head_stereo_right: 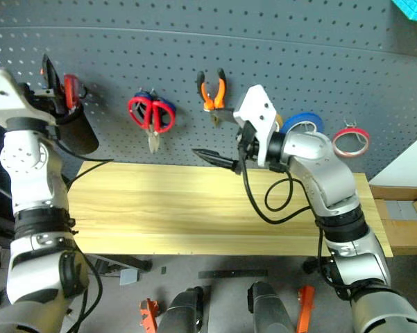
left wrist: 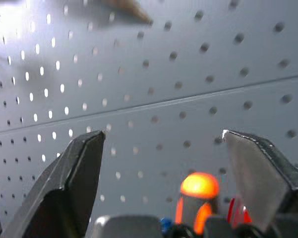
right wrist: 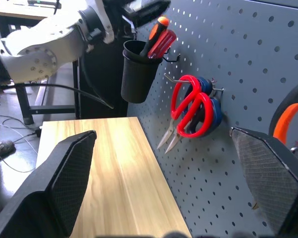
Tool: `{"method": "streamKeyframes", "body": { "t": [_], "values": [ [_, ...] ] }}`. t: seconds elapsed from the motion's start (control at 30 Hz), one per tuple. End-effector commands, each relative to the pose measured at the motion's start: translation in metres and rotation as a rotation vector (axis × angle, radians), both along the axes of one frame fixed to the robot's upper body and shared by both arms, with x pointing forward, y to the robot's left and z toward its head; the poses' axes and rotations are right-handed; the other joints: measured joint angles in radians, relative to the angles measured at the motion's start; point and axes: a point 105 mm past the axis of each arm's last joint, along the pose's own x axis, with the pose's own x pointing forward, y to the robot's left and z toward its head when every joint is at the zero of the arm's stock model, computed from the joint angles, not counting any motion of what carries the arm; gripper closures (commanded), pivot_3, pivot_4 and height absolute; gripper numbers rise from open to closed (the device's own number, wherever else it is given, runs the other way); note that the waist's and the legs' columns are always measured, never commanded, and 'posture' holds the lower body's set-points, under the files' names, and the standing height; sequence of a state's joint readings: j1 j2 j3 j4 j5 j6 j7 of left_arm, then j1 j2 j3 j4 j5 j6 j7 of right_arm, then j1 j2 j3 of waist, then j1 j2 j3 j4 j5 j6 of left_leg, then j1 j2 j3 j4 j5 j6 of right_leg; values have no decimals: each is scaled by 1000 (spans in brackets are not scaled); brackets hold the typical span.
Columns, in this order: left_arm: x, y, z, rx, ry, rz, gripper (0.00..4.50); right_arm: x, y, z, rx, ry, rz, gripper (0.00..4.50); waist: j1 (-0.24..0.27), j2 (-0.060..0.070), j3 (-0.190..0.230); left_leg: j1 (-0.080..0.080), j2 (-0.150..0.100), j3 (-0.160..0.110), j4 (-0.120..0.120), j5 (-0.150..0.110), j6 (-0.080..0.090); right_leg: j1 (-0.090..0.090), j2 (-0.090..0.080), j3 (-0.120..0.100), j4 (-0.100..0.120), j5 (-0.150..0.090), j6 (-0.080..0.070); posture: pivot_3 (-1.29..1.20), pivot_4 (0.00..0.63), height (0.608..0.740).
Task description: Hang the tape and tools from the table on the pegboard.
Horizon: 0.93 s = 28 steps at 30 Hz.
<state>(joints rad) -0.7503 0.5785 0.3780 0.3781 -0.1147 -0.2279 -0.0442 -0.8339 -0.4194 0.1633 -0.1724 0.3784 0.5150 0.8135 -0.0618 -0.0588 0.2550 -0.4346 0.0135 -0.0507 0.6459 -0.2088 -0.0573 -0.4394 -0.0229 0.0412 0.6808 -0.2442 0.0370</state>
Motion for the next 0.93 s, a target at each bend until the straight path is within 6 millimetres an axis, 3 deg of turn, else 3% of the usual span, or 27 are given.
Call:
{"method": "streamKeyframes", "body": {
  "t": [0.03,0.17,0.33,0.53,0.7,0.83,0.93],
  "values": [
    [-16,-37,18,78,-15,-153,625,-11,-13,18,41,-44,11,0,-1,0,-3,0,0,0,0,0,0,0,0,0,0,0,0,-86,131,740],
    [-22,-92,-5,90,178,-441,625,-18,-26,12,43,13,10,0,3,0,-22,0,0,0,0,0,0,1,0,0,-1,0,0,-64,119,740],
    [-36,-126,-49,16,398,-640,625,-23,-38,-12,14,85,-26,0,2,5,-48,3,0,-1,1,0,0,4,1,1,0,0,0,-41,110,740],
    [-40,-122,-112,-28,625,-552,625,-20,-56,-63,-17,176,-170,0,3,11,-62,21,0,0,0,0,1,22,3,2,-1,-1,0,-29,93,740],
    [-45,-110,-179,-47,779,-513,625,4,-86,-112,73,205,-492,0,4,12,-83,35,0,2,-2,0,1,36,4,4,-4,-5,3,-39,79,740],
    [-46,-107,-199,-89,788,-493,625,8,-112,-151,82,206,-692,0,8,12,-97,35,0,2,-1,0,1,36,4,4,-3,-5,3,-37,65,740],
    [-48,-102,-219,-145,848,-499,625,4,-131,-184,129,301,-834,0,11,13,-106,35,0,2,-1,0,1,36,4,5,-3,-5,3,-38,61,740]
  ]
}}
